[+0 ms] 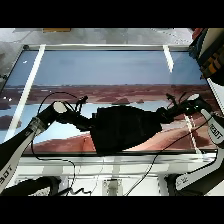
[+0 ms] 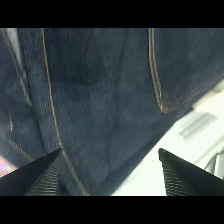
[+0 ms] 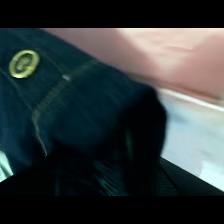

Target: Fold the clothes and pants, and hang the long-sleeved shirts on hangers.

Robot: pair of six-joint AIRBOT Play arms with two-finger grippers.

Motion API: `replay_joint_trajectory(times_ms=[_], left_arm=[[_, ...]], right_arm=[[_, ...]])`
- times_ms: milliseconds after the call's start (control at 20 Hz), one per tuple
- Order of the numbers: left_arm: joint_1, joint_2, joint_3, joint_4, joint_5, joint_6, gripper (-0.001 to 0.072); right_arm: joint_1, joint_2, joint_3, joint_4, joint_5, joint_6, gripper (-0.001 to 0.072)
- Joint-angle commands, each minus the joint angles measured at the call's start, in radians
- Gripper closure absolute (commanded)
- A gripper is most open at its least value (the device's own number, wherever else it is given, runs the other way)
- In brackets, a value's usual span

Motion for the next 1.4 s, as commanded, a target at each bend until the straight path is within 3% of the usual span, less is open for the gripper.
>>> replay_joint_trajectory(times_ms=[0, 50, 100, 150, 200, 350, 450, 500, 550, 750, 1000, 1350], left_arm=[[0.001, 0.0, 0.0, 0.004, 0.084, 0.001, 0.0019], [0.001, 0.0, 0.0, 0.006, 0.101, 0.001, 0.0021], [0.001, 0.0, 0.0, 0.012, 0.115, 0.001, 0.0022], [0.001, 0.0, 0.0, 0.014, 0.126, 0.001, 0.0023], [0.002, 0.0, 0.0, 0.015, 0.134, 0.001, 0.0029], [0.012, 0.001, 0.001, 0.014, 0.143, 0.031, 0.028], [0.04, 0.006, 0.016, 0.019, 0.138, 0.047, 0.0321], [0.06, 0.016, 0.035, 0.027, 0.135, 0.047, 0.0431], [0.083, 0.029, 0.063, 0.043, 0.127, 0.048, 0.0695], [0.172, 0.118, 0.2, 0.062, 0.131, 0.161, 0.0697], [0.195, 0.277, 0.311, 0.333, 0.211, 0.166, 0.0696], [0.195, 0.371, 0.311, 0.362, 0.233, 0.166, 0.0696]], right_arm=[[0.085, -0.032, -0.001, 0.081, 0.002, -0.084, 0.011], [0.11, -0.032, 0.0, 0.118, -0.001, -0.123, 0.0202], [0.135, -0.032, 0.0, 0.161, -0.003, -0.154, 0.0356], [0.154, -0.032, 0.0, 0.203, -0.006, -0.178, 0.0581], [0.166, -0.032, 0.0, 0.237, -0.012, -0.195, 0.0671], [0.162, -0.021, 0.028, 0.299, -0.021, -0.195, 0.0676], [0.123, 0.011, 0.064, 0.307, -0.028, -0.182, 0.0676], [0.093, 0.033, 0.08, 0.307, -0.043, -0.163, 0.0676], [0.055, 0.061, 0.092, 0.306, -0.076, -0.139, 0.0676], [-0.18, 0.197, 0.096, 0.277, -0.271, 0.008, 0.0675], [-0.557, 0.312, 0.096, 0.143, -0.319, 0.174, 0.0675], [-1.002, 0.445, 0.053, -0.302, -0.309, 0.658, 0.0675]])
